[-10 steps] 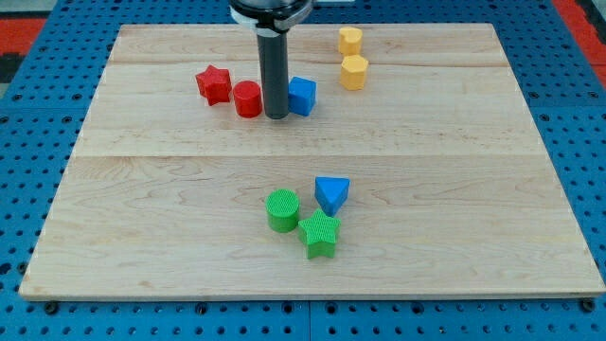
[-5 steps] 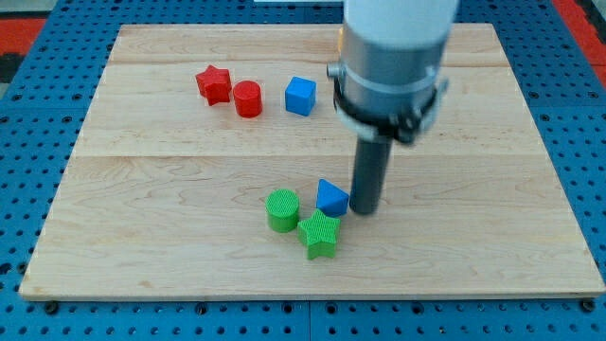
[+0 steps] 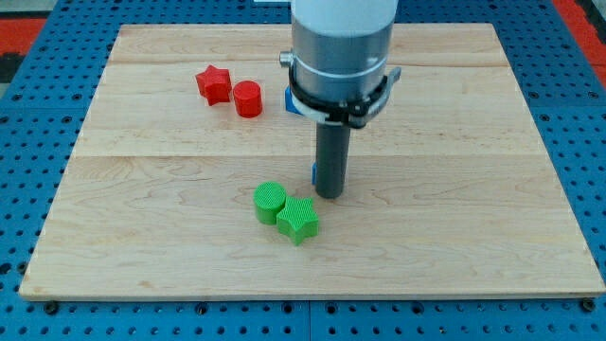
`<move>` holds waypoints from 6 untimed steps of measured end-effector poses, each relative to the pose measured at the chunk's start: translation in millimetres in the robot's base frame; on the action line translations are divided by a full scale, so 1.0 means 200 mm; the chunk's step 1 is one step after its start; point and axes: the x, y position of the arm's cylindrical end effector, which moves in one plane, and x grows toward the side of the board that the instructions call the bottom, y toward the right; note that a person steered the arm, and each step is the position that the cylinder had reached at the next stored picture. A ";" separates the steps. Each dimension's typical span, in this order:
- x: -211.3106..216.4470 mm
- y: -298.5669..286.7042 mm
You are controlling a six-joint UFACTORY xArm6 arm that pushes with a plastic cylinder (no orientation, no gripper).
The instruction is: Move the blue triangle to the right of the blue cube
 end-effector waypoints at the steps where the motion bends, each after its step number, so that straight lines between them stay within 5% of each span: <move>1: -0.19 0.06; 3: -0.48 0.27; 4: -0.41 0.34; 5: -0.25 0.20; 6: -0.42 -0.03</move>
